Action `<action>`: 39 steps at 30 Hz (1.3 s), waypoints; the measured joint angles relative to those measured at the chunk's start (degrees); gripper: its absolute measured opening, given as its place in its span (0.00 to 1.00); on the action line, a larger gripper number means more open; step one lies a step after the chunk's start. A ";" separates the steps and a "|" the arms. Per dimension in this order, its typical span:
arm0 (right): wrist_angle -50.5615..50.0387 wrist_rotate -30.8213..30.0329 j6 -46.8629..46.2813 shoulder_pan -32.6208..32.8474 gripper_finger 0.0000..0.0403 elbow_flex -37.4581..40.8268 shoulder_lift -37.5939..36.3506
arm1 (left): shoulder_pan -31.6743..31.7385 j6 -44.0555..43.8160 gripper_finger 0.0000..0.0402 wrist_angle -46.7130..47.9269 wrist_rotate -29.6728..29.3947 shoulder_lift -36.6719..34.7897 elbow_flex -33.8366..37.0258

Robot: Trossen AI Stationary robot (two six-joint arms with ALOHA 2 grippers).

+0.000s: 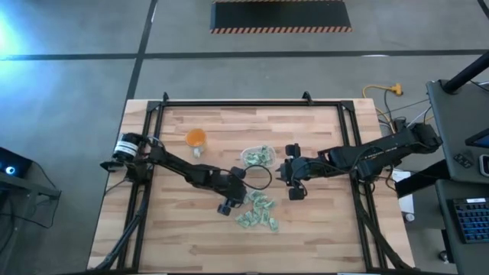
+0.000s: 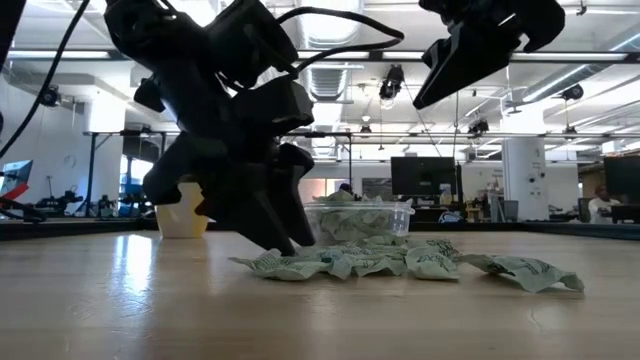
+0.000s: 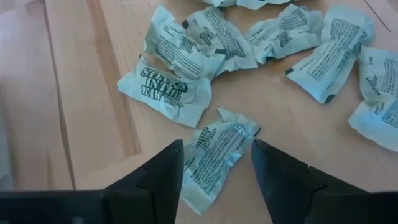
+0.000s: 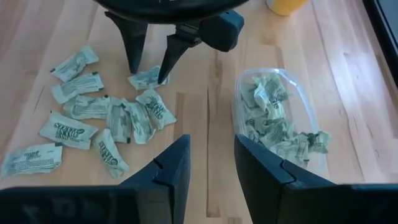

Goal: Pick and place Stevia / Truvia into bins
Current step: Put the stevia packet into the transparent bin

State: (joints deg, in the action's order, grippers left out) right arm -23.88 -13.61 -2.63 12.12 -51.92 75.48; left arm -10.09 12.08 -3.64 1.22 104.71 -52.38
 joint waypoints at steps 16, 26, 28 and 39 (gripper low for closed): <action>0.04 0.04 -0.42 0.00 0.26 0.43 -0.04 | -0.15 0.38 0.04 9.81 0.25 -2.21 -1.95; 0.14 0.13 -0.56 0.00 0.25 0.95 -0.09 | -0.92 0.44 0.00 13.98 0.20 -4.32 -1.70; 0.03 0.11 -0.90 0.00 0.24 1.10 -0.09 | -1.10 0.44 0.00 13.82 0.14 -4.80 -1.70; 0.08 0.11 -1.27 0.00 0.23 1.40 -0.09 | -1.22 2.80 0.00 6.83 -15.81 -7.89 -1.73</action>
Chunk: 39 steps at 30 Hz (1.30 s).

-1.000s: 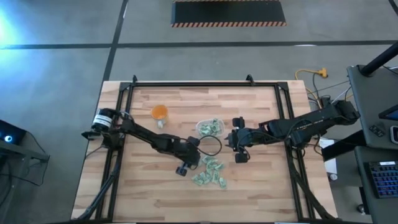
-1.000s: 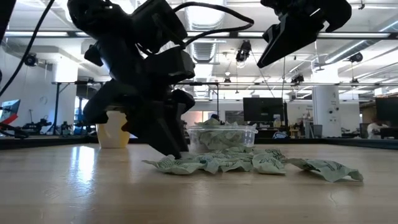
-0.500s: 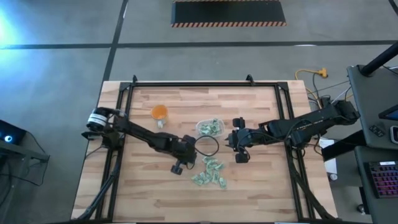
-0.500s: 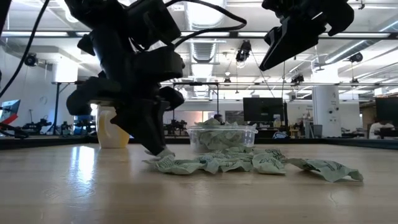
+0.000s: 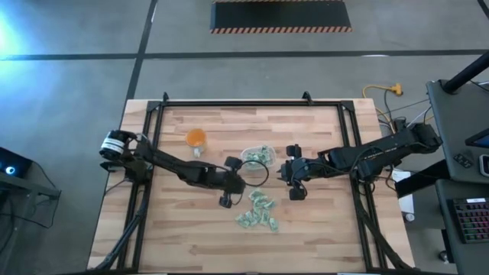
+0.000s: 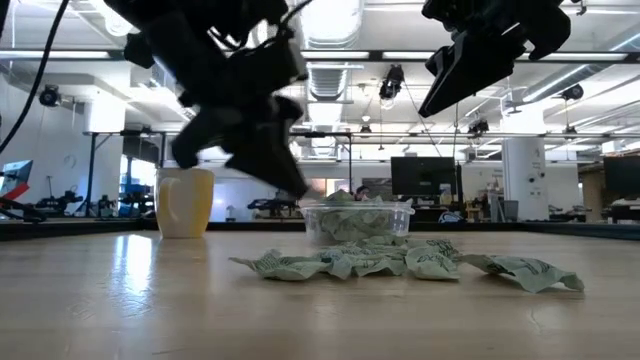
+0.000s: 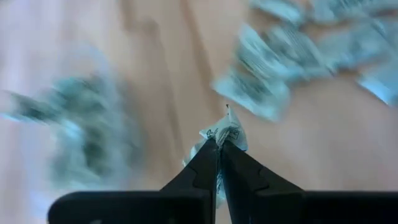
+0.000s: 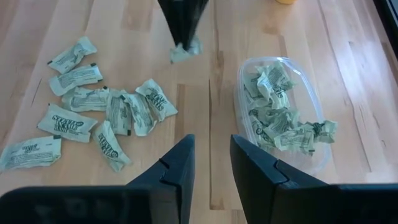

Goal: Pick and place Stevia / Truvia into bins
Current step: Put the stevia packet into the transparent bin

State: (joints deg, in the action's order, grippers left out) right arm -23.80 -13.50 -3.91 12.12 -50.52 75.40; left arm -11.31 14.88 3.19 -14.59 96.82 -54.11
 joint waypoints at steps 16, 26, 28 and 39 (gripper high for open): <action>-0.01 0.00 -0.56 0.00 0.22 0.20 0.00 | 7.75 12.92 0.00 -19.24 -7.83 0.13 -0.50; 0.01 -0.01 -0.63 0.00 0.20 0.20 0.02 | 14.13 10.92 0.03 -18.81 1.06 0.17 -0.33; 0.03 -0.02 -0.63 0.00 0.19 0.20 0.02 | 14.34 10.90 0.08 -18.61 1.06 0.18 -0.28; 0.07 0.00 -0.93 0.00 0.20 0.31 0.02 | 14.34 9.45 0.38 -18.63 -2.02 -0.14 -0.57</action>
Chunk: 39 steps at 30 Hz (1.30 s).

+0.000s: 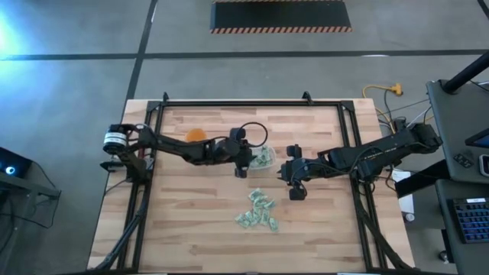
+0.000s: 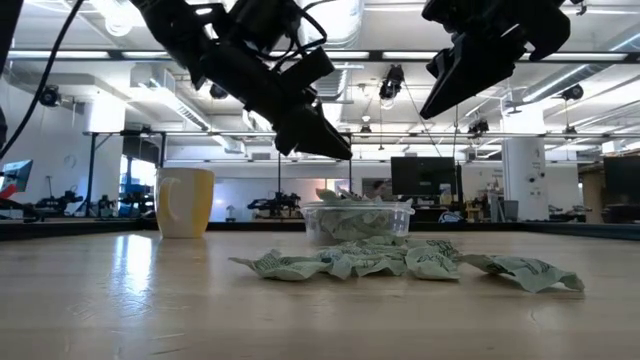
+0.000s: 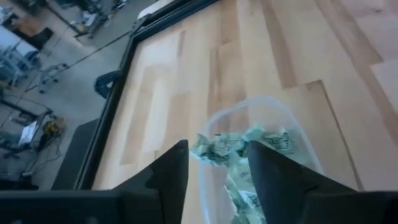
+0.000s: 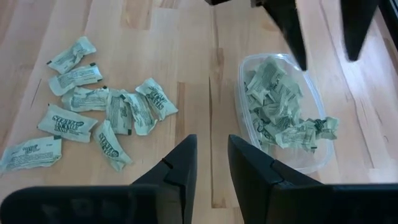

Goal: Pick and place Stevia / Truvia into bins
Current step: Put the stevia packet into the transparent bin

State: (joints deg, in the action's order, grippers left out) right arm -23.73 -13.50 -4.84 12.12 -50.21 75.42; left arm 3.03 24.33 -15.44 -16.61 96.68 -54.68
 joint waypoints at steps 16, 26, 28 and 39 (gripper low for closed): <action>-0.02 -0.02 -1.22 -0.02 0.18 1.11 0.02 | -7.69 -11.47 0.42 15.50 -0.03 -7.14 -0.03; 0.02 -0.02 -1.20 -0.02 0.20 1.13 0.02 | -13.45 -12.00 0.42 16.17 -0.02 -7.49 0.07; 0.02 -0.02 -1.21 0.00 0.20 1.13 0.02 | -14.08 -12.04 0.42 16.24 -0.04 -7.49 0.07; 0.00 -0.02 -1.74 0.00 0.19 1.13 0.02 | -15.84 -12.08 0.42 16.49 0.12 -7.33 0.35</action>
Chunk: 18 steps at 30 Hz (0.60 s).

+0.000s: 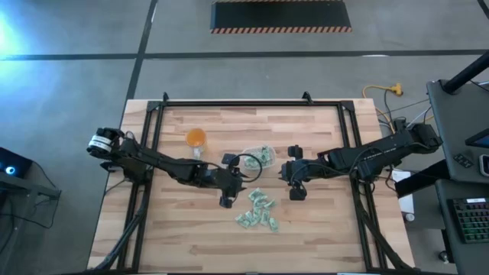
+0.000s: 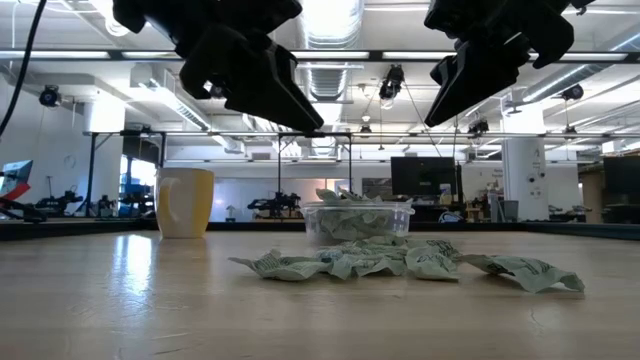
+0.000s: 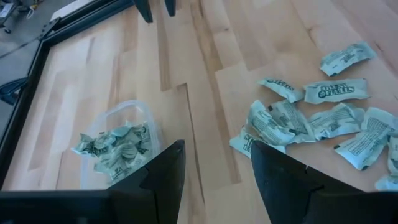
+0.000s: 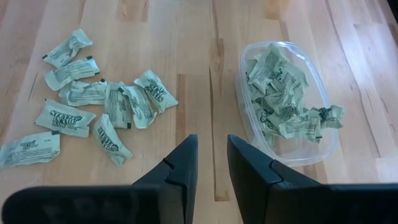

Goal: Pick and place Stevia / Truvia into bins
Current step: Put the stevia packet into the transparent bin

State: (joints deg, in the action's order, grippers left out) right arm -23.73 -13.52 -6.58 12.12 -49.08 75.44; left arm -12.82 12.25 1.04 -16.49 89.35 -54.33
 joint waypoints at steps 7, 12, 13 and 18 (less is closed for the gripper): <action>0.09 0.33 -3.24 0.00 0.21 0.20 0.00 | -0.16 -0.11 0.42 0.04 0.05 0.08 0.08; 0.17 1.83 -5.81 0.00 0.21 1.46 0.00 | -0.59 -0.11 0.42 0.34 0.24 0.08 0.24; 0.12 2.01 -5.87 0.01 0.21 1.81 0.00 | -0.70 -0.13 0.42 0.79 0.28 0.08 0.22; 0.19 2.08 -5.91 0.00 0.18 2.96 0.00 | -0.89 -0.09 0.42 1.24 0.37 0.08 0.13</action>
State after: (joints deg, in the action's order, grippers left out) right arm -23.54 -11.44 -12.49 12.12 -46.12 75.44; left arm -13.71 12.16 2.28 -16.12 89.43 -54.19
